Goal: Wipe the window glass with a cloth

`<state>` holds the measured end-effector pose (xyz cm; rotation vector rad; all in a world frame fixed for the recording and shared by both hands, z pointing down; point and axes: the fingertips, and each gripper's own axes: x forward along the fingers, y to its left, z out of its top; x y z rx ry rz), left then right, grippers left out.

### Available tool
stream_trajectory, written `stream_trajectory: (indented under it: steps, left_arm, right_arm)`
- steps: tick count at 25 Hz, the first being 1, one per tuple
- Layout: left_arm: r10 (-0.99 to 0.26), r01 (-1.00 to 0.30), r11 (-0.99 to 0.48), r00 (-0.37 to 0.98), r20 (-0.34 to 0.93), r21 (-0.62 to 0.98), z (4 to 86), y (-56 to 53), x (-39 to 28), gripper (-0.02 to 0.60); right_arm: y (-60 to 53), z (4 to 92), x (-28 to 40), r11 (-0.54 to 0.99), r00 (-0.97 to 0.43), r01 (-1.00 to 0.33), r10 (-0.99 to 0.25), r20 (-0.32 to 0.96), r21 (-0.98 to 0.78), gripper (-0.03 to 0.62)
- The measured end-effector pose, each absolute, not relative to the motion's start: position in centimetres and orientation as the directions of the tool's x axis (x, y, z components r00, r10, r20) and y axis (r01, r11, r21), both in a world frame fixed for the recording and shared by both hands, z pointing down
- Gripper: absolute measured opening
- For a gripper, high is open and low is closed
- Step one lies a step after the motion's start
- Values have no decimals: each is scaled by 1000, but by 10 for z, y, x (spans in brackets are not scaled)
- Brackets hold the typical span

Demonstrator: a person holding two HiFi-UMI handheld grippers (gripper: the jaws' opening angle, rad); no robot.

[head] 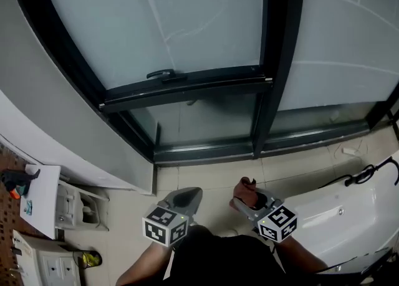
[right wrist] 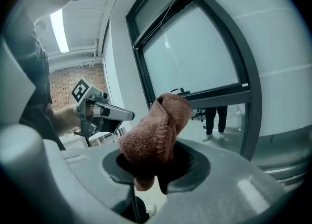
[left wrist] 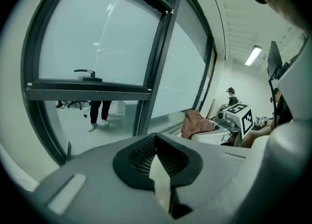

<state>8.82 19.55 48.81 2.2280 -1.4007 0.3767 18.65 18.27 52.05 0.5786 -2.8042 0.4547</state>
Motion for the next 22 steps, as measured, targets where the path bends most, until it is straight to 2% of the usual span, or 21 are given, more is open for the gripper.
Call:
stream_trajectory:
  steps: [10,16,22]
  left_arm:
    - [-754,-886,-380,463,466,266,500,145,55,17]
    - [-732,-862,-429,506,456,270,497,78,13,17]
    - [-709,-829,-515,555,435,218,477,-8,-35,17]
  right_arm:
    - [130,525,154,859,-875,-450,-371,310,-243,109]
    - [65,525,113,836,-848,-497,-412,334,-231,109]
    - [-22,486,61,815,-816,-556,-496,298,-164,109]
